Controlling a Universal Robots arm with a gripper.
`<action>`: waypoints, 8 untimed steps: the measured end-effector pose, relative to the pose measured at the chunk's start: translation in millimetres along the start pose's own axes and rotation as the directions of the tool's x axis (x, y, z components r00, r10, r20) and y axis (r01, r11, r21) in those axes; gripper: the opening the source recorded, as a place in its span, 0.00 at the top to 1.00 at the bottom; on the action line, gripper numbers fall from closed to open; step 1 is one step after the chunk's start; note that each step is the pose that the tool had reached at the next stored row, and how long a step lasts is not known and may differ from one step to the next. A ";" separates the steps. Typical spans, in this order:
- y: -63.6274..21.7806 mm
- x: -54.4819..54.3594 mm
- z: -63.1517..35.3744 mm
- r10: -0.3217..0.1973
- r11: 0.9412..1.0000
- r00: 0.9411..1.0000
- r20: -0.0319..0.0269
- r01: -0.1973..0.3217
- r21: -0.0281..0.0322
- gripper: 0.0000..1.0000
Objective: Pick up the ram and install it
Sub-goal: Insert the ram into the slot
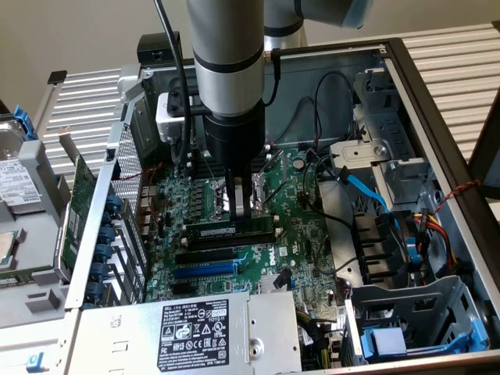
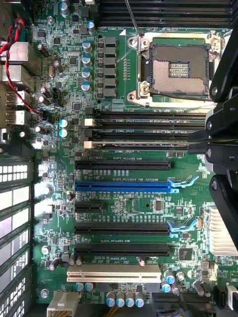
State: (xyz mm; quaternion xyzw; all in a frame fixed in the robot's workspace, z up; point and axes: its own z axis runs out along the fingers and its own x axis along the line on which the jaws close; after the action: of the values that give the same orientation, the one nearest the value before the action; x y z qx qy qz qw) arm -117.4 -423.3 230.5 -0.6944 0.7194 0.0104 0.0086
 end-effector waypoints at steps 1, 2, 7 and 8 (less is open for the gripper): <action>0.0 -0.1 0.0 0.000 1.000 1.000 0.000 0.000 0.000 0.87; 0.0 -0.1 0.1 -0.001 1.000 1.000 0.000 0.001 0.000 0.87; 0.2 -0.1 0.5 -0.001 1.000 1.000 -0.001 0.001 0.000 0.87; 0.5 -0.1 0.7 -0.001 1.000 1.000 -0.001 0.001 0.001 0.87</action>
State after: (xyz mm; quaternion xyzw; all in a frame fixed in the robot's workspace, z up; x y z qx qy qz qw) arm -117.9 -423.2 229.8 -0.6949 0.7190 0.0097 0.0086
